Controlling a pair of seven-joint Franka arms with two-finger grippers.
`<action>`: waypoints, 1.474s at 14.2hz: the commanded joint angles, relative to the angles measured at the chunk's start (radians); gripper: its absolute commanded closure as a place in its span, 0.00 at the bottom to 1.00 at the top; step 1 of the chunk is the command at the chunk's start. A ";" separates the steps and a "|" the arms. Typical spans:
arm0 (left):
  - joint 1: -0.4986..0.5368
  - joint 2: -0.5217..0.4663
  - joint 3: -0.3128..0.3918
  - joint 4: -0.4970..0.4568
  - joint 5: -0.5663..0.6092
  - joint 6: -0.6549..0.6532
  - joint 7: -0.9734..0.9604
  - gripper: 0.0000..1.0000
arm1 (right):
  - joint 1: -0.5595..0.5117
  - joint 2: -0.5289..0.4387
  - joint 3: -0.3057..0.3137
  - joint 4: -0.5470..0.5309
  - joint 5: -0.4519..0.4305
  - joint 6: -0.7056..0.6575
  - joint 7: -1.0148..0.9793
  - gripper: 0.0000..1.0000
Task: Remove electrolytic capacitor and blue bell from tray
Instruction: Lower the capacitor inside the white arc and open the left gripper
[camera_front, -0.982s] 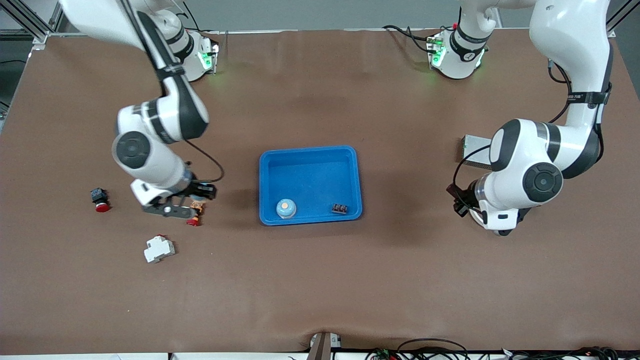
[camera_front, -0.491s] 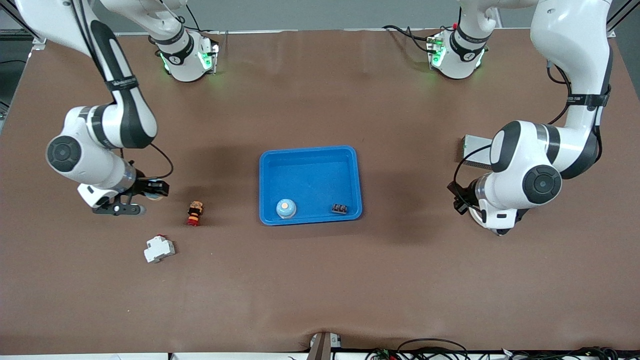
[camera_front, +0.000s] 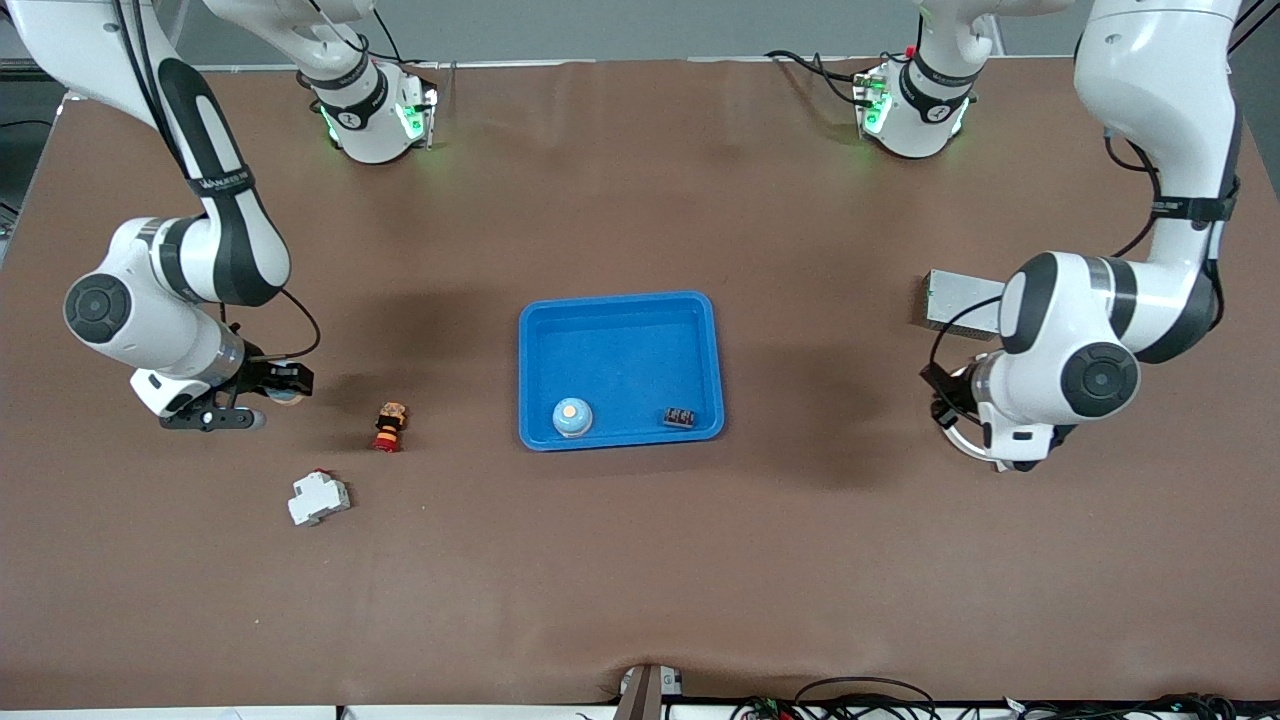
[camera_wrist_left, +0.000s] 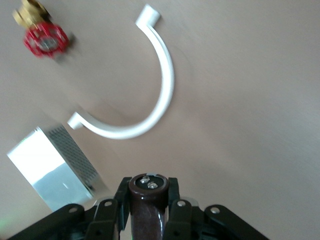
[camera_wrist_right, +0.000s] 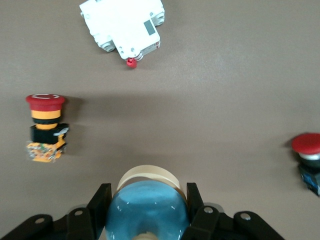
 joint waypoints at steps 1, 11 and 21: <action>0.081 -0.004 -0.010 -0.019 0.059 0.001 0.113 1.00 | -0.083 0.049 0.024 -0.009 0.064 0.048 -0.131 1.00; 0.175 0.099 -0.007 -0.011 0.097 0.124 0.175 0.28 | -0.111 0.151 0.015 -0.004 0.218 0.161 -0.331 1.00; 0.145 0.016 -0.186 0.082 -0.018 -0.070 -0.025 0.00 | -0.118 0.203 -0.002 0.040 0.076 0.175 -0.323 1.00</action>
